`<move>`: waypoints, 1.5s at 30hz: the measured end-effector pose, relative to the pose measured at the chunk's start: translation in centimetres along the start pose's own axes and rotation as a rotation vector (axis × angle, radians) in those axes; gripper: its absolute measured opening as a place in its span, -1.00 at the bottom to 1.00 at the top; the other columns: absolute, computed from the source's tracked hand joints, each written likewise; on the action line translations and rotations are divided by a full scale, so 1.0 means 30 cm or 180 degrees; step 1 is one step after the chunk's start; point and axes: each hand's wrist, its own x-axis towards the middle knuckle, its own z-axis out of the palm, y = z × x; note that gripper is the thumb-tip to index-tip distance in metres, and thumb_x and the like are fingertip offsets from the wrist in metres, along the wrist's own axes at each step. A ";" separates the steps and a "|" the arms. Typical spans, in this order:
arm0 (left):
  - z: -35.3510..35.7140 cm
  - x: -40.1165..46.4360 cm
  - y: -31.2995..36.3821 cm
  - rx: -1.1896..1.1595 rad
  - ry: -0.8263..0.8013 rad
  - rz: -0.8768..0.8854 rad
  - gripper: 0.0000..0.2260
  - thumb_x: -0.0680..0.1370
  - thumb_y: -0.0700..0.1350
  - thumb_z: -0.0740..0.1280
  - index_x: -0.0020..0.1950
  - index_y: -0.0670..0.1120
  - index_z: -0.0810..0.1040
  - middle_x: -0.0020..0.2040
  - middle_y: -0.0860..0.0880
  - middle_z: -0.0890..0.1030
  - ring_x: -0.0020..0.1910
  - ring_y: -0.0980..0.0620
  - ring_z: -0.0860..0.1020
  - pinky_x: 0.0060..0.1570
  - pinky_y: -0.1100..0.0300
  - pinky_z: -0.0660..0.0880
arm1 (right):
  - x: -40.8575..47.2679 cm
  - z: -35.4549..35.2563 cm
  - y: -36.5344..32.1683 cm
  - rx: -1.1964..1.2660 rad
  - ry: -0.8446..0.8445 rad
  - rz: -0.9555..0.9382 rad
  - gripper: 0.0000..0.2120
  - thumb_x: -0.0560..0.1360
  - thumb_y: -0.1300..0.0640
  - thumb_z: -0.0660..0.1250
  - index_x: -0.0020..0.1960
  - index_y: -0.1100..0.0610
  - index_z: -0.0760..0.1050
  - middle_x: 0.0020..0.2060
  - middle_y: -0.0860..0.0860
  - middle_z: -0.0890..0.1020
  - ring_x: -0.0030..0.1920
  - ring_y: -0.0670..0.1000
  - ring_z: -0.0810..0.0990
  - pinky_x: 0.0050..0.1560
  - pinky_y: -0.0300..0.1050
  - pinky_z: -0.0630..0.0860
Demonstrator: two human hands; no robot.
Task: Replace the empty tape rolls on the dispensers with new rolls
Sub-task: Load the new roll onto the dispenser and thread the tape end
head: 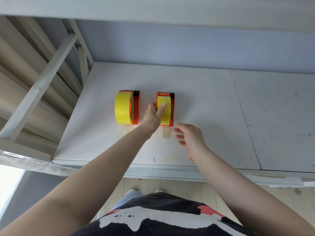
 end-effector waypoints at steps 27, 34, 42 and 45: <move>-0.138 -0.192 0.011 0.0699 0.1311 0.1552 -0.51 0.63 -0.05 0.18 0.51 -0.21 0.20 0.49 -0.11 0.29 0.49 0.01 0.22 0.42 0.33 0.09 | 0.096 0.076 -0.084 -0.0573 -0.0517 -0.0242 -0.40 0.33 -0.30 0.38 0.19 0.10 0.55 0.08 0.03 0.68 0.11 0.05 0.63 0.28 0.03 0.44; -0.341 -0.054 -0.100 -0.0009 0.1023 0.0031 -0.39 0.58 0.16 0.21 0.55 -0.05 0.15 0.49 -0.11 0.31 0.47 -0.10 0.29 0.43 -0.03 0.24 | 0.110 0.097 -0.086 -0.0553 -0.0546 -0.0192 -0.33 0.15 -0.32 0.47 0.10 0.09 0.58 0.04 0.01 0.69 0.08 0.04 0.64 0.28 0.07 0.47; -0.333 -0.032 -0.114 -0.0101 0.0726 0.0233 -0.57 0.65 0.06 0.11 0.49 -0.04 0.25 0.30 -0.10 0.51 0.26 -0.09 0.47 0.28 0.06 0.38 | 0.108 0.093 -0.108 -0.0461 -0.0690 -0.0296 -0.61 0.48 -0.02 0.39 0.25 0.07 0.46 -0.05 -0.05 0.64 -0.15 -0.13 0.61 -0.24 -0.20 0.52; -0.336 -0.034 -0.119 -0.0180 0.0707 0.0217 -0.57 0.65 0.06 0.11 0.50 -0.04 0.25 0.27 -0.08 0.51 0.28 -0.10 0.46 0.32 0.03 0.37 | 0.101 0.095 -0.110 -0.0501 -0.0691 -0.0275 -0.71 0.48 -0.03 0.38 0.16 0.03 0.48 -0.13 -0.09 0.64 -0.17 -0.13 0.61 -0.11 -0.12 0.57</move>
